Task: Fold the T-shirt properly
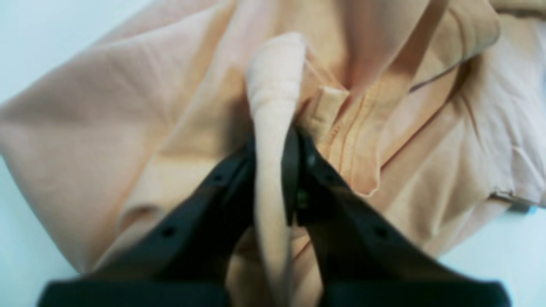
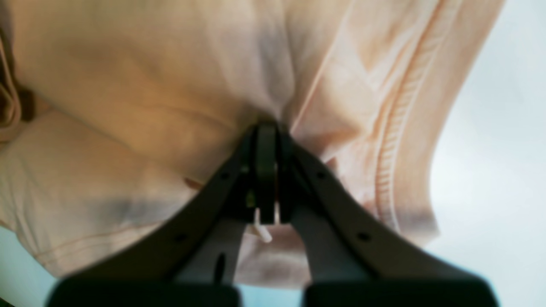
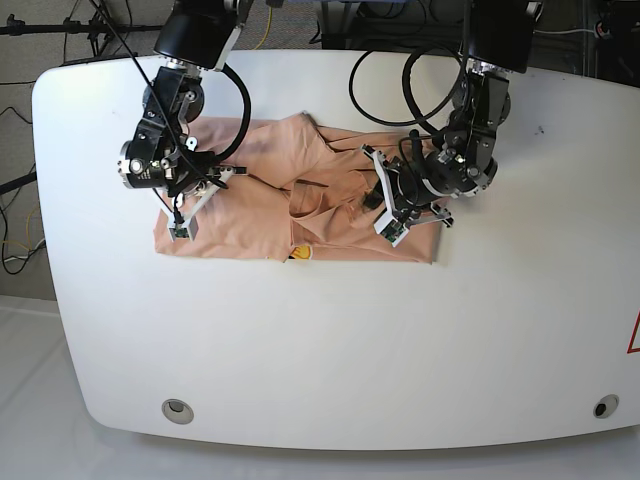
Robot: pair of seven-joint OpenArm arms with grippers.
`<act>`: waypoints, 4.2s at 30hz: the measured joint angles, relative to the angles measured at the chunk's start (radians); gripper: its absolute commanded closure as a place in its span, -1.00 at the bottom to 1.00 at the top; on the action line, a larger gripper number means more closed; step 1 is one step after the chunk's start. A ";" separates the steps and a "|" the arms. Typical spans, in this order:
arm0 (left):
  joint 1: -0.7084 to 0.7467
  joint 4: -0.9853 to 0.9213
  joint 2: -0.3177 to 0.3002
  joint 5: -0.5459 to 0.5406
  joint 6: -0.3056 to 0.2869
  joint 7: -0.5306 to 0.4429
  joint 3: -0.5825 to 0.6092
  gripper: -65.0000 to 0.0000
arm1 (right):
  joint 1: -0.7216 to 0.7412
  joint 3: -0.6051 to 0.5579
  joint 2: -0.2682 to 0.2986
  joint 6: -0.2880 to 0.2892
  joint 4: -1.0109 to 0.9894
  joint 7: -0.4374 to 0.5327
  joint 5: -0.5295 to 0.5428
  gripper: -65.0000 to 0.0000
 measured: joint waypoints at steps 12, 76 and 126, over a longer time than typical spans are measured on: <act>0.010 0.007 -0.002 0.002 0.000 -0.026 -0.001 1.00 | 0.000 0.000 0.000 0.000 0.000 0.000 0.000 1.00; 0.012 0.149 0.039 0.008 0.176 0.023 0.255 -0.17 | 0.000 0.000 0.000 0.000 0.000 0.000 0.002 1.00; 0.013 0.163 0.038 0.004 0.291 0.023 0.526 -0.11 | 0.000 0.000 0.000 0.000 0.000 0.000 0.002 1.00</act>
